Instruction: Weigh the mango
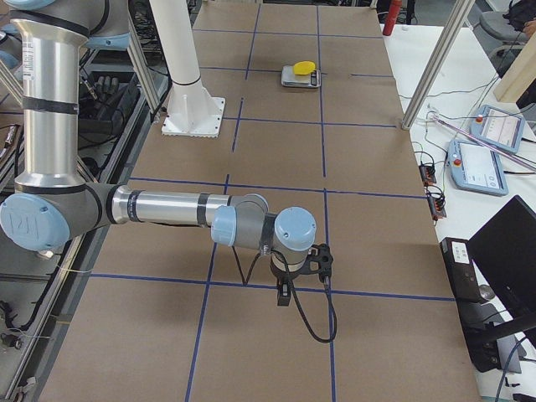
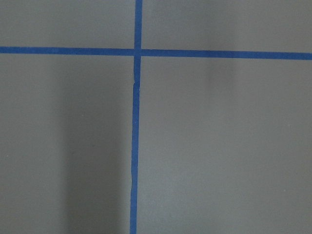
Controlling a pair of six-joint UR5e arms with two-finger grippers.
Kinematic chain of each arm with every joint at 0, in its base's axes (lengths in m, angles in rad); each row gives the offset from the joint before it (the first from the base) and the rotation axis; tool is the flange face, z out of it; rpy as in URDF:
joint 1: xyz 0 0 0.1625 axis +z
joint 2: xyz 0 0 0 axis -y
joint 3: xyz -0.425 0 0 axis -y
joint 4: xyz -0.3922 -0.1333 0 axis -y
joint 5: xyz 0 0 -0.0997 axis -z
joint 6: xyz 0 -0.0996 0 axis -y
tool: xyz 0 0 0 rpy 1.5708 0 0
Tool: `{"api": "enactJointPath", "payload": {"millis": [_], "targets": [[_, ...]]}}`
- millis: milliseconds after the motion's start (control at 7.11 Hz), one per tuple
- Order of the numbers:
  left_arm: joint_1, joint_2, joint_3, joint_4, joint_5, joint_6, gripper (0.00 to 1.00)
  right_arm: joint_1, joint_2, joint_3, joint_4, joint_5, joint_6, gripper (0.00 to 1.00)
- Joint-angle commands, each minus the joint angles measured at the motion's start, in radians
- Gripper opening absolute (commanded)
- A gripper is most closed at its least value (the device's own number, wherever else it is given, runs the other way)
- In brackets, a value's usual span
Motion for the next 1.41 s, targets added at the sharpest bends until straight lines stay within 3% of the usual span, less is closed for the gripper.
{"api": "enactJointPath", "payload": {"millis": [0,1266], "targets": [[-0.003,-0.003,-0.001,0.0,-0.002,0.0,1.0,0.0,0.0,0.0,0.0,0.0,0.0,1.0],[-0.003,-0.001,0.004,-0.036,0.001,-0.001,1.0,0.0,-0.001,0.0,0.0,0.0,0.0,1.0]]}}
